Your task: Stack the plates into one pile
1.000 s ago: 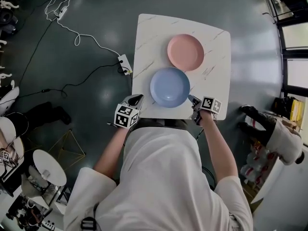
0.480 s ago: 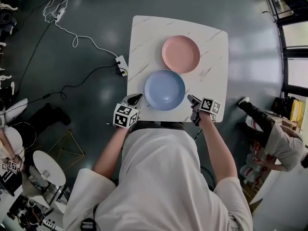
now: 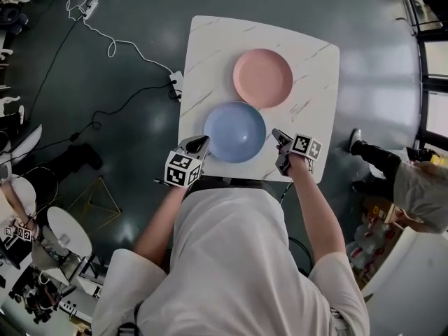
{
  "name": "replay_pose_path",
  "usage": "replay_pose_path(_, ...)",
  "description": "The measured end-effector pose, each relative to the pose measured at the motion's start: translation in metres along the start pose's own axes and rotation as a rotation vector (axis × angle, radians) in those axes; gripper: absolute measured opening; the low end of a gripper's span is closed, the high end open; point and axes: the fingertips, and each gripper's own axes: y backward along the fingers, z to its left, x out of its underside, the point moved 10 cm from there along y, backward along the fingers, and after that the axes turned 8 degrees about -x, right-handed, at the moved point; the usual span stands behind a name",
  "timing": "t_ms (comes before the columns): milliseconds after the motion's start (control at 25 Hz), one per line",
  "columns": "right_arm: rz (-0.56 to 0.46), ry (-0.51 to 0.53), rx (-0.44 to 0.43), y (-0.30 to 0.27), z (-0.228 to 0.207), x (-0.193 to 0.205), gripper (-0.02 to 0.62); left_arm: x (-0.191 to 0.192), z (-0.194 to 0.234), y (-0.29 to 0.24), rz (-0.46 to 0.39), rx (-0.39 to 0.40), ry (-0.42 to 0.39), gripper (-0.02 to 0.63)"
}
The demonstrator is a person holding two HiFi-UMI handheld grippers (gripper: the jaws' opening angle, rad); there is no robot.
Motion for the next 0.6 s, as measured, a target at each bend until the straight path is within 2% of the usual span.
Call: replay_pose_path(600,-0.037,-0.083,-0.065,-0.041,-0.029,-0.062,0.117,0.005,-0.014,-0.013,0.051,-0.077,0.059,0.014)
